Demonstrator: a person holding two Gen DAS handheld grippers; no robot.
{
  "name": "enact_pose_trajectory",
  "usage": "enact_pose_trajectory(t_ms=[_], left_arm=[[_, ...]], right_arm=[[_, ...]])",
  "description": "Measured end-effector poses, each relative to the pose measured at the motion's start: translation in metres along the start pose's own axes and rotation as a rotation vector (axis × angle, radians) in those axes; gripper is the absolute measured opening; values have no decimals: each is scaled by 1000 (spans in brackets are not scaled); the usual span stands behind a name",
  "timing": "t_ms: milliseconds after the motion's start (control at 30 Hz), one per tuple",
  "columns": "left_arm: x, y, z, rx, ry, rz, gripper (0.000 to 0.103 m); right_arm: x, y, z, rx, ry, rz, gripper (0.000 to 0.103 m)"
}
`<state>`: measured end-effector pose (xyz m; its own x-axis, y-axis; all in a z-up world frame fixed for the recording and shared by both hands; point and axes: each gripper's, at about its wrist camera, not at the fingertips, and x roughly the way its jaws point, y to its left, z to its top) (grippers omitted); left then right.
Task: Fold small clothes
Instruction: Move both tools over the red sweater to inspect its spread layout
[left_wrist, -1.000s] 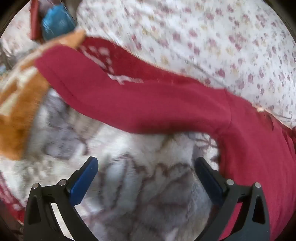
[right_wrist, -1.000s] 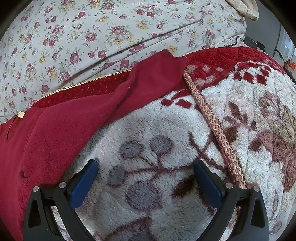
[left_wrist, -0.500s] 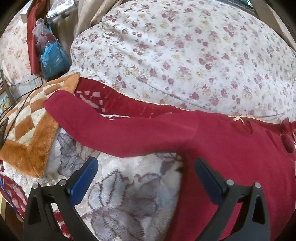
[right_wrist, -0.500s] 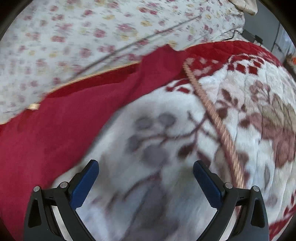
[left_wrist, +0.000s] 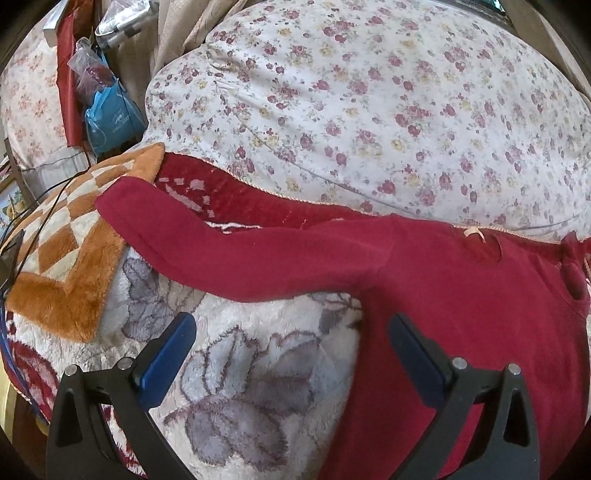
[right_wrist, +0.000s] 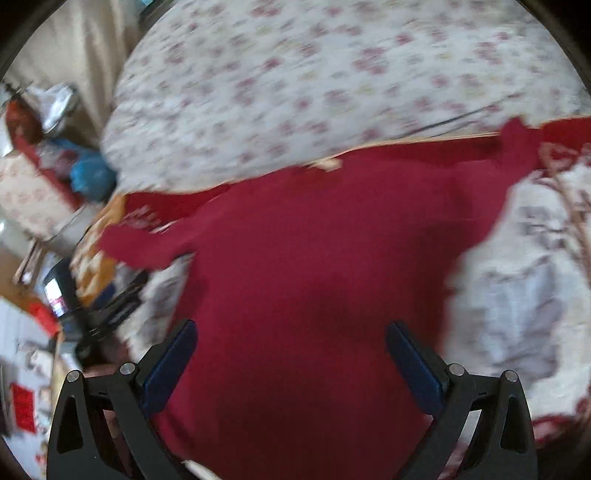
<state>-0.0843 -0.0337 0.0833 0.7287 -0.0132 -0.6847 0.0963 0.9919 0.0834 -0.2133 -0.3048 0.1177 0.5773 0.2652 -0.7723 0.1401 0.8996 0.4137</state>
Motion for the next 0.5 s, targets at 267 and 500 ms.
enact_pose_trajectory(t_ms=[267,500], left_arm=[[-1,-3,-11,10,57,-37,103],[4,-1,-8,-14,87,-38,103]], right_arm=[[47,49,13,-157,-28,-179,103],[63,56,23,-205,-47,-270,103]])
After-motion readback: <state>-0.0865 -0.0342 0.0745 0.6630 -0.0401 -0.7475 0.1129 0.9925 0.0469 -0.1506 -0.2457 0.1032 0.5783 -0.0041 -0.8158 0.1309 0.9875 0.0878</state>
